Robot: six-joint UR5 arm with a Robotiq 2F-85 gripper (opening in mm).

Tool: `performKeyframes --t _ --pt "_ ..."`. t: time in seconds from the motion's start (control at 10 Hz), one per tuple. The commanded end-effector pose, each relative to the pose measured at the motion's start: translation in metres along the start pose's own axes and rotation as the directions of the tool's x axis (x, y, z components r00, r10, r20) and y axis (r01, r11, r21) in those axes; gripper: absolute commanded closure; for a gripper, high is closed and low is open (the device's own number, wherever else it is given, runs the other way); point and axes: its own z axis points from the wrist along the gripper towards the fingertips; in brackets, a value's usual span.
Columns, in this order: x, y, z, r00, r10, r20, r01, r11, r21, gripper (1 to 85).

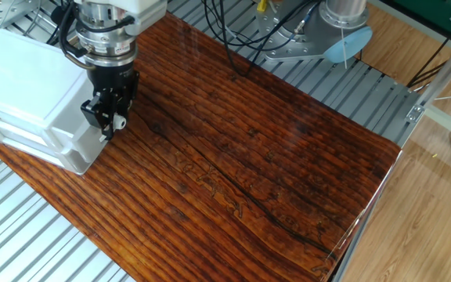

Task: Grasp the handle and close the drawer

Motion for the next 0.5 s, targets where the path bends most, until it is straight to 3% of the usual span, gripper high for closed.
performKeyframes --t 0.0,0.4 --pt "0.0005 -0.0025 -0.0014 1.000 0.015 0.005 -0.015 1.000 0.011 43.3" --pt "0.0007 -0.0021 -0.0013 1.000 0.015 0.006 -0.015 1.000 0.013 44.7"
